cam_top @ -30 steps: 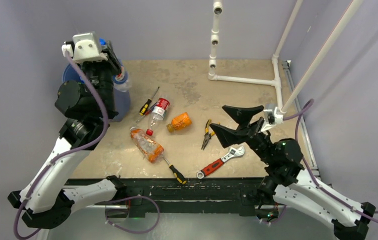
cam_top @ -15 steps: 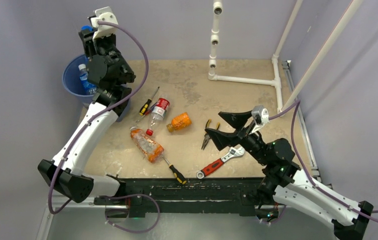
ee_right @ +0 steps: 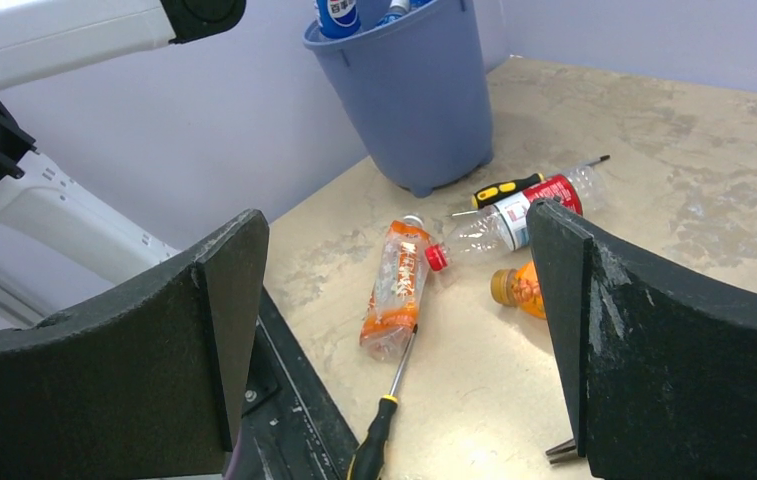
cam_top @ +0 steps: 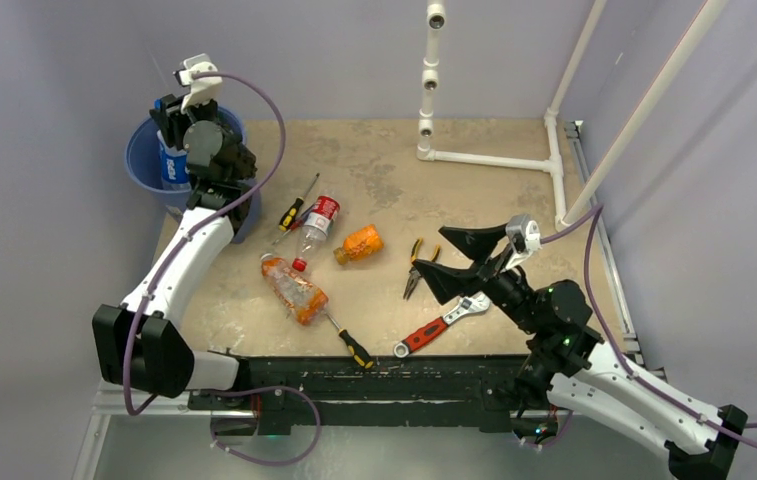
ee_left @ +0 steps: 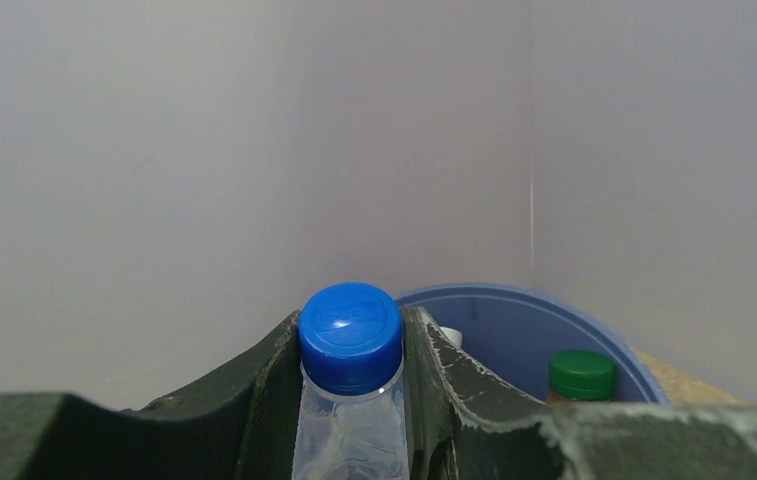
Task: Put the plastic bottles in the bin
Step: Place the plastic bottle in the trash bin.
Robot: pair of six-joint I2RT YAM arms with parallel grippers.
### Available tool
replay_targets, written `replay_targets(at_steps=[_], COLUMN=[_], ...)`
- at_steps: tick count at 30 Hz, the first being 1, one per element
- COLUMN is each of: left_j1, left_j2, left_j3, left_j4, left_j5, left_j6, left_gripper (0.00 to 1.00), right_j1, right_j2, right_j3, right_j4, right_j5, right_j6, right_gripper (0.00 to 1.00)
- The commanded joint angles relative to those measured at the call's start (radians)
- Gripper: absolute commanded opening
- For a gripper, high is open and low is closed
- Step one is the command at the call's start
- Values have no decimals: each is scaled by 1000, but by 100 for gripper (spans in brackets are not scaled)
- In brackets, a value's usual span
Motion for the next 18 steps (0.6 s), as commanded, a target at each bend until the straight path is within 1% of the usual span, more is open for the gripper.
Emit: replay_targets(at_steps=[1,7,13,18], left_j1=[34,84,96,114], left_j2=[-10,-8,-32,-62], left_j3=[-32,-100,-171,-208], left_j4=[-30,-203,-246,-252], left_j5=[25,66,69,83], left_j6=[-168,-405,-499,-557], left_gripper=[0,0,0,0], right_j1=[6,6,6,6], right_j2=[0,-6,-9,-6], right_j3=[-13,-15,-13,-15], right_j4=[25,11,6,10], right_j5=[-4,9,13,10], right_j6=[0,-2,-3,-2], right_gripper=[99,99,99,99])
